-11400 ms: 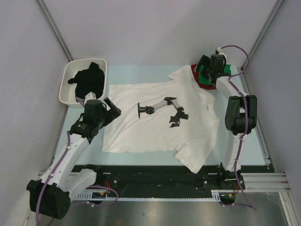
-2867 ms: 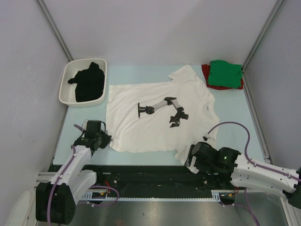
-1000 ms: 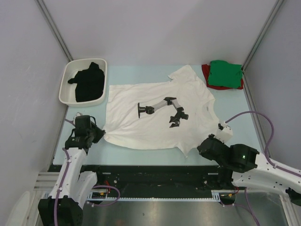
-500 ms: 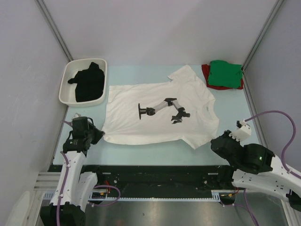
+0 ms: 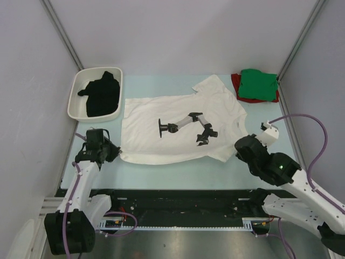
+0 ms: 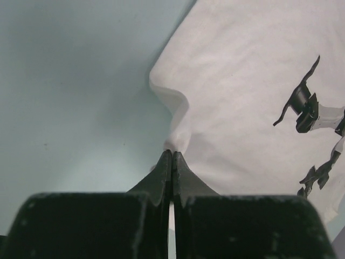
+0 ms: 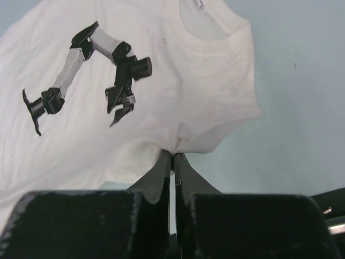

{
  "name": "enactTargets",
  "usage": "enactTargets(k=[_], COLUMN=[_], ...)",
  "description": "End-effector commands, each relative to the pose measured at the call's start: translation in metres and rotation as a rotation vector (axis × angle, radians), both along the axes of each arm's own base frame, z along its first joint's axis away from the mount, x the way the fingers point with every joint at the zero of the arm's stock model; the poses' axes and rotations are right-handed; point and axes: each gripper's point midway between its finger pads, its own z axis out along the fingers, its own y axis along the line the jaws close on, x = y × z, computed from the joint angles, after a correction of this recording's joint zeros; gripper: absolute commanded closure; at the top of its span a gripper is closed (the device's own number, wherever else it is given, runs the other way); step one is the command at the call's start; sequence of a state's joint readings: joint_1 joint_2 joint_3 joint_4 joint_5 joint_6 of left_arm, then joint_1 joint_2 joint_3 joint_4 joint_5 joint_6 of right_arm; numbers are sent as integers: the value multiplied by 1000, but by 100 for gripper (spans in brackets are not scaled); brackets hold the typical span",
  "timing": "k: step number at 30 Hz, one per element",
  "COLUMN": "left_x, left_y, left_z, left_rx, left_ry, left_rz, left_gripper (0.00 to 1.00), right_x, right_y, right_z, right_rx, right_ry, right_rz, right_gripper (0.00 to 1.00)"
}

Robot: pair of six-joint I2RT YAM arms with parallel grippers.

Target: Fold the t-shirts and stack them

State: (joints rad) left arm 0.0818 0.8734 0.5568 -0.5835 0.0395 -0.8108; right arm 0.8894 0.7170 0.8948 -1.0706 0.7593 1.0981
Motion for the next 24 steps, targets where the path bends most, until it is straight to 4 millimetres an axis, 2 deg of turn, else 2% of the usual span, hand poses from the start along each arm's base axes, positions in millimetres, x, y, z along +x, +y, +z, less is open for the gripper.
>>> enactTargets(k=[1, 2, 4, 5, 13, 19, 20, 24], left_x=[31, 35, 38, 43, 63, 83, 87, 95], left_y=[2, 3, 4, 5, 9, 13, 15, 18], left_z=[24, 26, 24, 27, 20, 10, 10, -4], left_rx=[-9, -9, -10, -10, -2, -2, -1, -14], left_ry=[-96, -103, -89, -103, -72, -36, -38, 3], left_rz=[6, 9, 17, 18, 27, 34, 38, 54], left_gripper=[100, 100, 100, 100, 100, 100, 100, 100], right_x=[42, 49, 62, 67, 103, 131, 136, 155], right_y=[7, 15, 10, 16, 21, 30, 30, 30], right_z=[32, 38, 37, 38, 21, 16, 10, 2], right_rx=[7, 18, 18, 33, 51, 98, 98, 111], right_ry=[-102, -120, -115, -116, -69, -79, -64, -61], right_rz=[35, 79, 69, 106, 174, 226, 231, 244], right_gripper=[100, 100, 100, 100, 100, 100, 100, 100])
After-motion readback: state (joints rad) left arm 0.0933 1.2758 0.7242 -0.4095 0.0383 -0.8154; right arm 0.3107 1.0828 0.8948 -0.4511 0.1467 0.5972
